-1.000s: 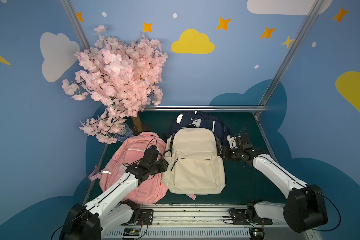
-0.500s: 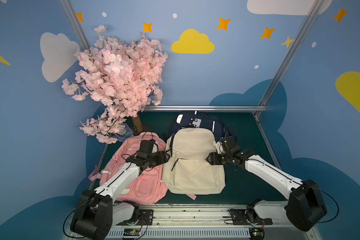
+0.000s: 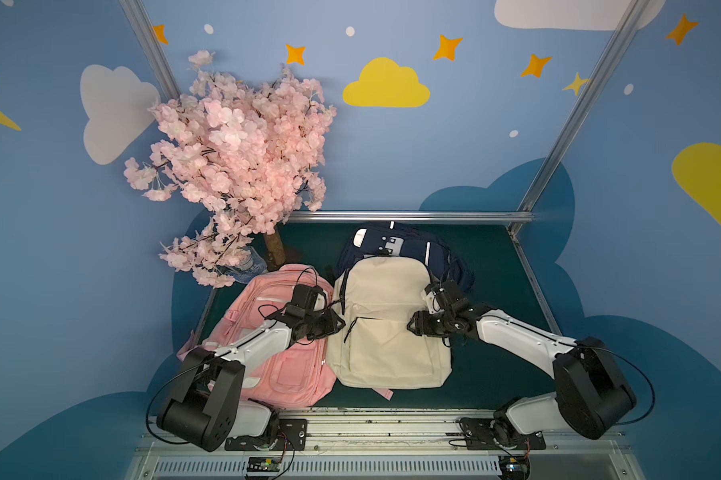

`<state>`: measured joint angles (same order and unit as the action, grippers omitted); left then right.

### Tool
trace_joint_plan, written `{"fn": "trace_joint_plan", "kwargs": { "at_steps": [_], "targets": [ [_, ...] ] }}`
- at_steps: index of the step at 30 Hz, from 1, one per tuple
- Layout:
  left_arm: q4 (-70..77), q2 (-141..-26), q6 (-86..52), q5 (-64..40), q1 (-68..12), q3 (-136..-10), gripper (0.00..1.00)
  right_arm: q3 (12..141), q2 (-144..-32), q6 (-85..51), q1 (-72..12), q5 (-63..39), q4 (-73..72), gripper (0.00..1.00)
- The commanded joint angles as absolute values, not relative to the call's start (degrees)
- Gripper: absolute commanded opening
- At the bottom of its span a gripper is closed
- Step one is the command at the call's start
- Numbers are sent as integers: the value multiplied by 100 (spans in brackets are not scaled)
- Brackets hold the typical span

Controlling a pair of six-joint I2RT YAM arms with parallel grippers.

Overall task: Zip up the backpack
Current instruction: Pick up the backpack from the center of the board.

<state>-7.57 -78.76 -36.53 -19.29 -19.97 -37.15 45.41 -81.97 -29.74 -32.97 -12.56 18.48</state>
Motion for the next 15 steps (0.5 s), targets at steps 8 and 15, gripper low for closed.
{"fn": "trace_joint_plan", "kwargs": {
  "at_steps": [8, 15],
  "targets": [
    [-1477, -6938, -2961, -414, -3033, -4616, 12, 4435, -6684, -2386, -3392, -595, 1722, 64],
    [-1413, -6128, -2596, -110, -3606, -4694, 10, 3879, -5006, -1111, -3772, -426, 492, 64]
  ]
}}
